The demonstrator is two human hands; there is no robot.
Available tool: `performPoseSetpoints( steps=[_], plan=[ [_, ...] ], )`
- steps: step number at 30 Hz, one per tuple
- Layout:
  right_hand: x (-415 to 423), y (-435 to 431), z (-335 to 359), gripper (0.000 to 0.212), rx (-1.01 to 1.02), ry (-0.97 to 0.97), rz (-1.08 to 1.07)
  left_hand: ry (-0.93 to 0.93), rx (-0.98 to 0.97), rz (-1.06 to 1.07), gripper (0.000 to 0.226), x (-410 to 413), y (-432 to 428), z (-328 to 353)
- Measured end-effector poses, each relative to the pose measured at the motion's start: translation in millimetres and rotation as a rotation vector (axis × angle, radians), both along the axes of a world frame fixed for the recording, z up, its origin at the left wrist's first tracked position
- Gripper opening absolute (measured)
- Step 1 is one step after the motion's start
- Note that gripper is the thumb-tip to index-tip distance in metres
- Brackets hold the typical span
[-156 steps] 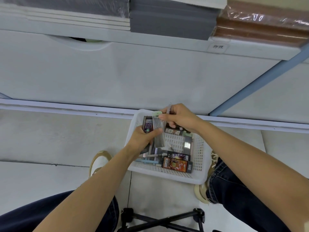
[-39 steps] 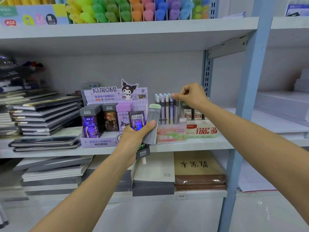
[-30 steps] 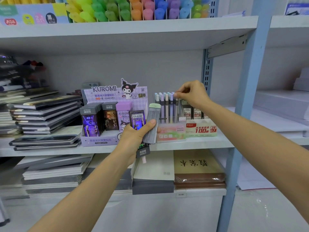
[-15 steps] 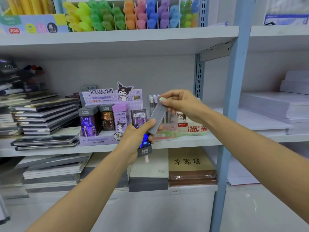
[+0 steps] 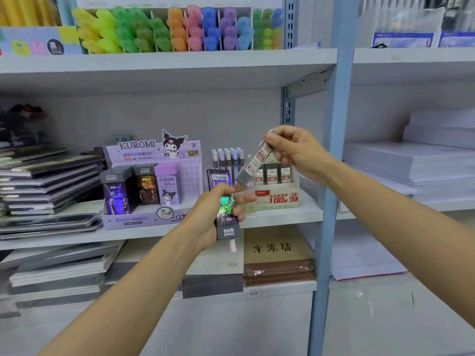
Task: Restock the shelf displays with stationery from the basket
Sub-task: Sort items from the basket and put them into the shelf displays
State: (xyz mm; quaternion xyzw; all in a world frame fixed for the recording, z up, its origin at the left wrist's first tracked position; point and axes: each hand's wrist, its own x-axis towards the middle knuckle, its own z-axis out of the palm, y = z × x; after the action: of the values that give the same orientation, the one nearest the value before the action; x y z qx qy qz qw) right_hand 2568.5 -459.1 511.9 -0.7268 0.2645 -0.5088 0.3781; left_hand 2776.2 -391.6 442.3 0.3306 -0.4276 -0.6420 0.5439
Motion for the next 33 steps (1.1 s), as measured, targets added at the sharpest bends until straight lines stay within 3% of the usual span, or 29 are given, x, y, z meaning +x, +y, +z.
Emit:
performPoseSetpoints(
  steps=[4,7,10,13,18,24,29,33],
  plan=[
    [-23,-1,14,0.007,-0.155,-0.013,-0.307,-0.063,-0.01,0.016,0.022,-2,-3,-1],
    [-36,-5,20,0.004,-0.278,0.123,-0.548,-0.131,-0.055,-0.017,0.021,0,-3,-5],
    [-40,-6,18,0.003,-0.356,0.293,-0.646,-0.175,-0.119,-0.058,0.028,0,-1,-9],
    [-38,-10,7,0.004,-0.379,0.422,-0.678,-0.183,-0.148,-0.039,0.031,-2,1,-11],
    [-33,-20,-2,0.013,-0.39,0.464,-0.709,-0.169,-0.164,-0.001,0.031,1,1,-14],
    [-27,-32,-8,0.016,-0.293,0.674,-0.688,-0.214,-0.187,0.006,0.032,4,-2,-18],
    [-23,-39,-10,0.016,-0.204,0.519,-0.686,-0.248,-0.165,-0.012,0.03,7,-3,-20],
    [-18,-45,-18,0.006,-0.18,0.588,-0.717,-0.263,-0.144,-0.002,0.019,7,-6,-22]
  ],
)
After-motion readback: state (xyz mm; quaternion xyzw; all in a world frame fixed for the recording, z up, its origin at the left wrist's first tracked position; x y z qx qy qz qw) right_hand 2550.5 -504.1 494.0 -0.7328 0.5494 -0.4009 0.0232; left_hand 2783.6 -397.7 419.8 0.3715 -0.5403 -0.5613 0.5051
